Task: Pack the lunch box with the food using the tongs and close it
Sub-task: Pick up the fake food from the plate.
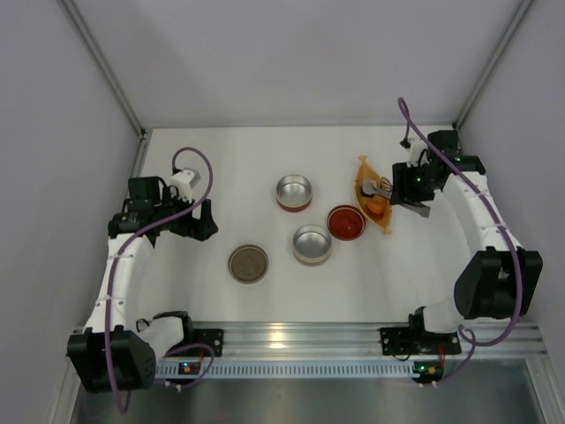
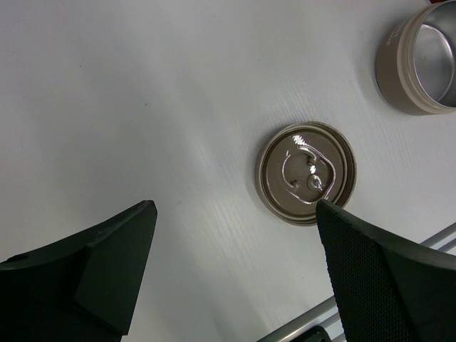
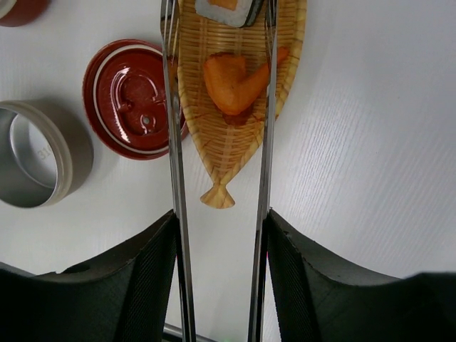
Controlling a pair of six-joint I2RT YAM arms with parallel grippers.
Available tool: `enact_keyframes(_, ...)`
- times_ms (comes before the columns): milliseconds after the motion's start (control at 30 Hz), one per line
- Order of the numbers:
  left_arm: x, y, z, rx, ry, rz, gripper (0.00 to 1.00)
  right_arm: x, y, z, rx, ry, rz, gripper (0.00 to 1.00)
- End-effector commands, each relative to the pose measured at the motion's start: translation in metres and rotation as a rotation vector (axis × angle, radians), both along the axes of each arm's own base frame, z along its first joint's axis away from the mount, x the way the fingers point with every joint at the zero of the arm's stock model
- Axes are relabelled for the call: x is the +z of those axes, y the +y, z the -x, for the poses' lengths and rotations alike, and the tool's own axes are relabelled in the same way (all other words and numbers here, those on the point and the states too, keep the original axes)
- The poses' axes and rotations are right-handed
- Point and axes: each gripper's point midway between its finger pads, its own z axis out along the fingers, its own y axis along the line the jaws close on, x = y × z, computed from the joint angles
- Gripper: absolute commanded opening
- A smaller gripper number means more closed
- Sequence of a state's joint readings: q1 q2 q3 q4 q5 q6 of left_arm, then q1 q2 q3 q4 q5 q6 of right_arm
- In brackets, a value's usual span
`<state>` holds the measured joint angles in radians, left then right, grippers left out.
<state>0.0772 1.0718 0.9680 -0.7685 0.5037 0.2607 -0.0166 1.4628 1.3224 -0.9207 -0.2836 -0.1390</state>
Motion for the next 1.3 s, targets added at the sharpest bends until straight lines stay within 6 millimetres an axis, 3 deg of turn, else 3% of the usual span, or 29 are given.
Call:
enact_keyframes(0,0.006,0.001,-0.003,-0.002,-0.02,-0.001,0.98,0.016,0.008,-0.025,-0.033,-0.094,0.022,0.5)
enact_keyframes(1267,-0.001,0.003,-0.001,-0.008,-0.016,-0.019,0.98,0.007,0.018,-0.043,-0.024,-0.049,0.071,0.48)
